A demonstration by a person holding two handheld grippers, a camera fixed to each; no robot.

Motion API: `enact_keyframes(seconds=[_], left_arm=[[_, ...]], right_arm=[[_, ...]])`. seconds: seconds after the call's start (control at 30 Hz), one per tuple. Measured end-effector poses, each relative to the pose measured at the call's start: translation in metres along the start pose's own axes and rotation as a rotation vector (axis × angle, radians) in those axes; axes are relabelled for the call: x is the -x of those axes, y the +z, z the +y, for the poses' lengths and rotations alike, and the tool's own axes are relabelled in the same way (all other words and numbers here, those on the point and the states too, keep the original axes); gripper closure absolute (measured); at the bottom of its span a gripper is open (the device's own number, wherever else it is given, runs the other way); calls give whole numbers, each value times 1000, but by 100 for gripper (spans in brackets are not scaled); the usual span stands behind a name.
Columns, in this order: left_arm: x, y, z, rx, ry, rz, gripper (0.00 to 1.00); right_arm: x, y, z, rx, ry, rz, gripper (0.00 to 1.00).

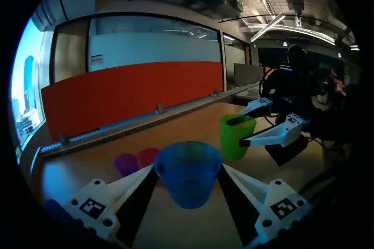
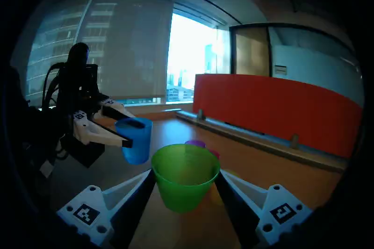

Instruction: Pour water

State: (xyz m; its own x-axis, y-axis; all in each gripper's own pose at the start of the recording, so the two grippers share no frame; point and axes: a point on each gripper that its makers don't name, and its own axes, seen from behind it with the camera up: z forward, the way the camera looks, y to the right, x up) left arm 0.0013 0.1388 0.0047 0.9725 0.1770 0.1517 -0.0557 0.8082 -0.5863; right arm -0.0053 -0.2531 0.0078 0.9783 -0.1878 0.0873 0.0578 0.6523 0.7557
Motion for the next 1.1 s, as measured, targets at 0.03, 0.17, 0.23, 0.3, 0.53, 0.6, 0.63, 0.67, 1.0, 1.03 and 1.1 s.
enact_keyframes(seconds=[0.03,0.17,0.23,0.3,0.53,0.6,0.63,0.67,1.0,1.03,1.1], left_arm=[[-1,0,0,-1,-3,4,14],[-2,-1,-1,-7,-16,18,14],[-3,-1,0,-9,-23,27,14],[-4,-2,1,-9,-29,36,14],[-12,-3,3,-8,-52,73,15],[-14,-4,3,-9,-59,84,15],[-16,-4,3,-10,-63,90,15],[-17,-5,3,-10,-66,96,15],[-29,-9,5,-9,-76,135,15],[-28,-9,5,-7,-71,131,15],[-28,-9,6,-5,-57,126,15]], right_arm=[[-2,0,0,3,-1,7,9],[-10,0,-3,14,-7,37,9],[-15,0,-5,17,-11,53,9],[-20,-1,-7,20,-14,69,9],[-29,-3,-9,35,-1,108,9],[-30,-4,-8,36,3,113,9],[-31,-4,-8,36,5,114,9],[-32,-5,-8,36,7,115,9],[-34,-5,-10,30,3,116,9],[-33,-5,-11,29,3,115,9],[-32,-4,-12,25,3,113,9]])
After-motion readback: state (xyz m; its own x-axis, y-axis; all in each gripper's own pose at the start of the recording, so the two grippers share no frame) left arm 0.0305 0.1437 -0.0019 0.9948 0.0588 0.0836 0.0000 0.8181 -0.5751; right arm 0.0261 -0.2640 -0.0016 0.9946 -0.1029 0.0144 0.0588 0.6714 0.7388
